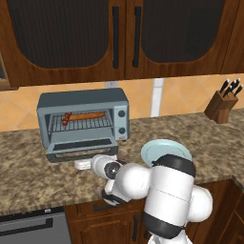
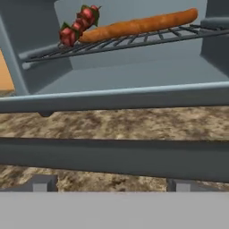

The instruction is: Pick up the kebab skewer and baguette bread, and place them inside the toaster oven. Close the toaster oven door and start by setting the timer.

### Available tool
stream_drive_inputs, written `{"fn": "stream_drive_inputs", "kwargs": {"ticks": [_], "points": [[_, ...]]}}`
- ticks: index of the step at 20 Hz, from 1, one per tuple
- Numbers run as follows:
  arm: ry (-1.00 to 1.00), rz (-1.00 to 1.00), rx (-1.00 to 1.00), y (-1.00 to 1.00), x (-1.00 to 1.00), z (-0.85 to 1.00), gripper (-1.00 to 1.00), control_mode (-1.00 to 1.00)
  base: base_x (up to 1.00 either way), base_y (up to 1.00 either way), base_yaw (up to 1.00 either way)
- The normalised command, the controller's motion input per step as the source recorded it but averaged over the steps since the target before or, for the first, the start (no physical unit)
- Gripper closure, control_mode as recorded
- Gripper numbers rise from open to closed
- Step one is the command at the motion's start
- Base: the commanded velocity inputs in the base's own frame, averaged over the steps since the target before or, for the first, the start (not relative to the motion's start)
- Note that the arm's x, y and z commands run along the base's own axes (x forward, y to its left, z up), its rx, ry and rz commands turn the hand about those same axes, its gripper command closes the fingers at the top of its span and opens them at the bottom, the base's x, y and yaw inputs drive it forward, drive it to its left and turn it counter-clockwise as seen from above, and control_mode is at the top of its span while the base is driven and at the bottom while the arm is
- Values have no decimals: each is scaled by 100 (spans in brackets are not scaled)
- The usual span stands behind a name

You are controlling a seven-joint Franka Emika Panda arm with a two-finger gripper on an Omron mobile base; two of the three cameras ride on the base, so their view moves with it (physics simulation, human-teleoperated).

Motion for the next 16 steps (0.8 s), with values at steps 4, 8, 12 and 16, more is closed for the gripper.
{"fn": "stream_drive_inputs", "kwargs": {"ticks": [4, 8, 12, 16], "points": [[2, 0, 13, -17, 66, 100, -100, -100, 0, 0, 0], [7, 0, 13, -22, 61, 100, -100, -100, 0, 0, 0], [15, 0, 14, -19, 61, 100, -100, -100, 0, 0, 0], [14, 0, 12, -26, 61, 91, -100, -100, 0, 0, 0]]}}
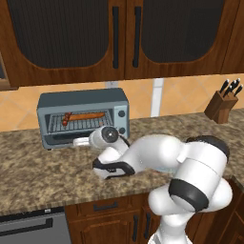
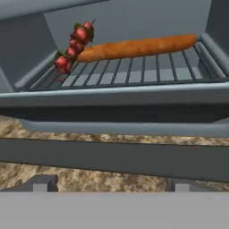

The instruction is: Pick up the kebab skewer and baguette bread, and place them inside the toaster oven. Close the toaster oven door and start by setting the timer.

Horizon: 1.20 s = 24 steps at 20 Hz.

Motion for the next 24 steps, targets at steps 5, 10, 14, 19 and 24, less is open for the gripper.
{"fn": "stream_drive_inputs", "kwargs": {"ticks": [5, 10, 14, 19, 24], "points": [[5, 0, 7, -20, 47, 56, -100, -100, 0, 0, 0], [0, 0, 3, -16, 59, 26, -100, -100, 0, 0, 0], [3, 0, 0, -13, 58, 7, -100, -100, 0, 0, 0], [13, 0, 0, -5, 58, -1, -100, -100, 0, 0, 0], [21, 0, 0, -1, 48, -23, -100, -100, 0, 0, 0]]}}
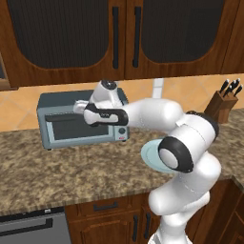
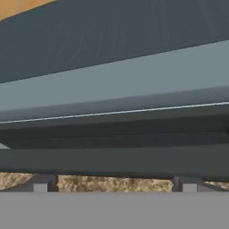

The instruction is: Pick up the kebab skewer and baguette bread, and place them inside the toaster oven. Close the toaster oven door and start by setting the timer.

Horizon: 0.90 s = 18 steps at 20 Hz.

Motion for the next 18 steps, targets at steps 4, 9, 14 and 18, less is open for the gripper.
{"fn": "stream_drive_inputs", "kwargs": {"ticks": [4, 9, 14, 18], "points": [[20, 1, 0, -1, -21, -9, -100, -100, 0, 0, 0], [4, 1, 0, 0, -59, 1, -100, -100, 0, 0, 0], [0, 0, 0, -21, -64, 6, -100, -100, 0, 0, 0], [-5, 2, -2, -57, -81, 10, -100, -100, 0, 0, 0]]}}
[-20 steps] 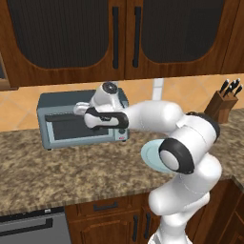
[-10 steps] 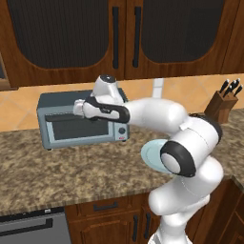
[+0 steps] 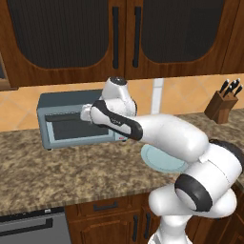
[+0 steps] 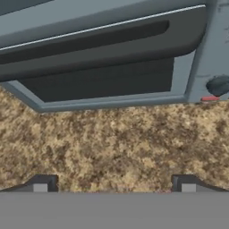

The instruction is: Pick up the kebab skewer and baguette bread, and place them inside the toaster oven. Close the toaster oven door and start by setting the timer.

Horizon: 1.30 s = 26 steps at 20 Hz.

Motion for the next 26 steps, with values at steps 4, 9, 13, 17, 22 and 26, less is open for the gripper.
{"fn": "stream_drive_inputs", "kwargs": {"ticks": [4, 9, 13, 17, 22, 26], "points": [[0, 5, -1, -71, -49, 11, -100, -100, 0, 0, 0], [0, 1, 0, -51, -44, 0, -100, -100, 0, 0, 0], [-1, -6, 10, -32, -21, 6, -100, -100, 0, 0, 0], [-3, -12, 7, -36, -8, 9, -100, -100, 0, 0, 0], [-6, -19, 4, -27, 0, 5, -100, -100, 0, 0, 0], [-7, -20, 10, -11, -8, 23, -100, -100, 0, 0, 0]]}}
